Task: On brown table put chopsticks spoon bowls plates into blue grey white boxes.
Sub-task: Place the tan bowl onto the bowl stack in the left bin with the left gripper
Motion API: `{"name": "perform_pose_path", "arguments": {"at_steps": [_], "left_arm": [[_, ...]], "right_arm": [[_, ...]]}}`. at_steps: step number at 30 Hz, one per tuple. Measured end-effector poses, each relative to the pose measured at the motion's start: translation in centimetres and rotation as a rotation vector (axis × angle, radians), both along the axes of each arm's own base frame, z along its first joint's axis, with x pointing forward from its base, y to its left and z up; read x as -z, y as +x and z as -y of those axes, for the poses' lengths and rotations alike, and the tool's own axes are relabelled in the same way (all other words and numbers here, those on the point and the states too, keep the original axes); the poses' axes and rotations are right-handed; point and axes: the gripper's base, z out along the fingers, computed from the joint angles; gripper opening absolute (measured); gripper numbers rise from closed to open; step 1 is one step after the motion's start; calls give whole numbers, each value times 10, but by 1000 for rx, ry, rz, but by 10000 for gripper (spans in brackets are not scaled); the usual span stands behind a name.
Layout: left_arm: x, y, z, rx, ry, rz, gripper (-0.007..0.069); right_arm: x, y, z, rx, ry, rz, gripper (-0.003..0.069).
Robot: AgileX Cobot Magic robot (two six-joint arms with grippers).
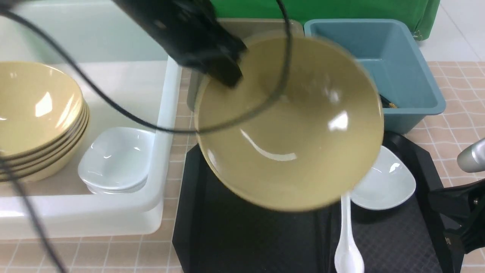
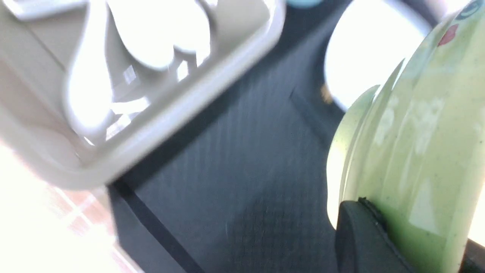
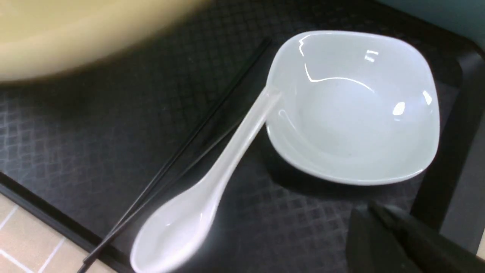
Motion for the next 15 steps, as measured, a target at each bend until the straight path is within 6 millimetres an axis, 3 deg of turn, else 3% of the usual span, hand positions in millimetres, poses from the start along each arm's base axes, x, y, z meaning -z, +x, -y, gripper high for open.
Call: {"name": "perform_pose_path", "arguments": {"at_steps": [4,5,6,7,8,9,11,15], "left_arm": [[-37,-9,-74,-199,-98,89,8],[-39,-9,-83,-230,-100,93,8],[-45,-11,-119,-365,-109,123,8],[-45,-13,-142,-460,-116,132,8],[-43,-14,-164,-552,-122,137,8],[-41,-14,-168,-577,-126,134,8],[-25,-19,-217,-777,-132,114,8],[13,-35,-276,-1041,-138,23,8]], "right_arm": [[0,0,0,10,10,-6,48],[0,0,0,11,11,-6,48],[0,0,0,12,11,-7,48],[0,0,0,12,11,-7,48],[0,0,0,13,13,-7,48],[0,0,0,13,13,-7,48],[0,0,0,19,24,-11,48],[0,0,-1,26,40,-15,48]]}}
